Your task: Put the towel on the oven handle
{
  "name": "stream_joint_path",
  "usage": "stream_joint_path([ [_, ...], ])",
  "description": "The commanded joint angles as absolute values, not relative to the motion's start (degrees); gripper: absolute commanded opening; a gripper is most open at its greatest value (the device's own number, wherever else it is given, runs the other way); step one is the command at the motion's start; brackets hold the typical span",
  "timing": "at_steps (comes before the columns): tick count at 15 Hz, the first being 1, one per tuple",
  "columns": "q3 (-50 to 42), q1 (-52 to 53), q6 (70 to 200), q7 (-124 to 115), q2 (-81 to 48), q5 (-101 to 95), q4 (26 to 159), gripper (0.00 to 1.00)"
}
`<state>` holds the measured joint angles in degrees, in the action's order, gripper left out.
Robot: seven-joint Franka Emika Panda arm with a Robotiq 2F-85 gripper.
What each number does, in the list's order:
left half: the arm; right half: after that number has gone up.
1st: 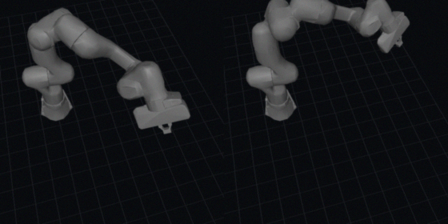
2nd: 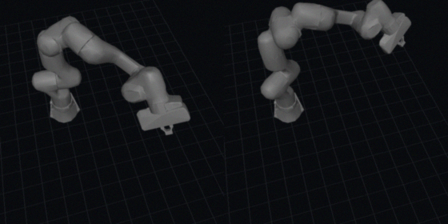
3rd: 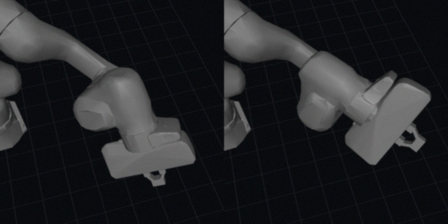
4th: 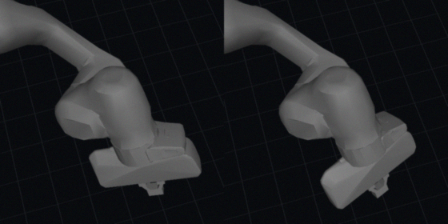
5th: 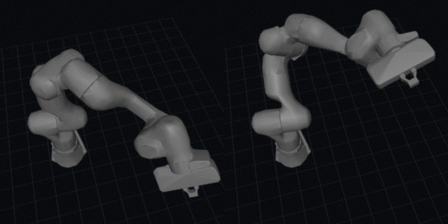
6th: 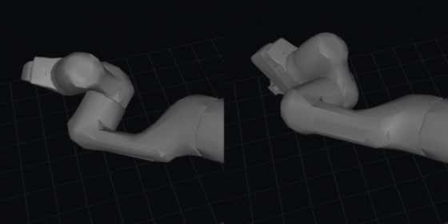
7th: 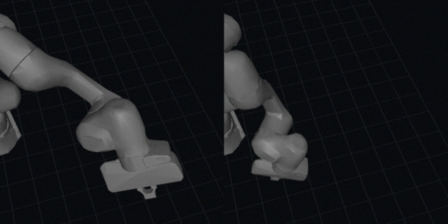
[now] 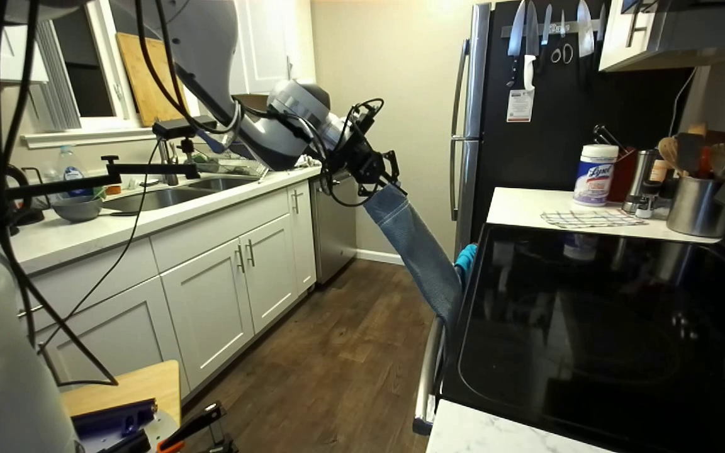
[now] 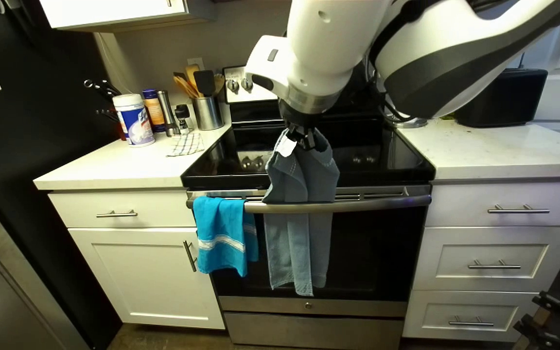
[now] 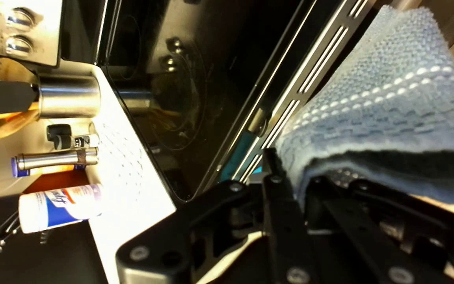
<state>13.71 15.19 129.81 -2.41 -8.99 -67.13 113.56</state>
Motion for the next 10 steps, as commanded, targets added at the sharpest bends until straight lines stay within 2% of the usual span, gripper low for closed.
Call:
stream_joint_path([
  [1,14.3,15.3,130.6,2.3,-9.1,-66.0,114.3,0.01],
  [10,15.1,17.5,126.0,7.8,-18.4,-66.1,110.2,0.01],
])
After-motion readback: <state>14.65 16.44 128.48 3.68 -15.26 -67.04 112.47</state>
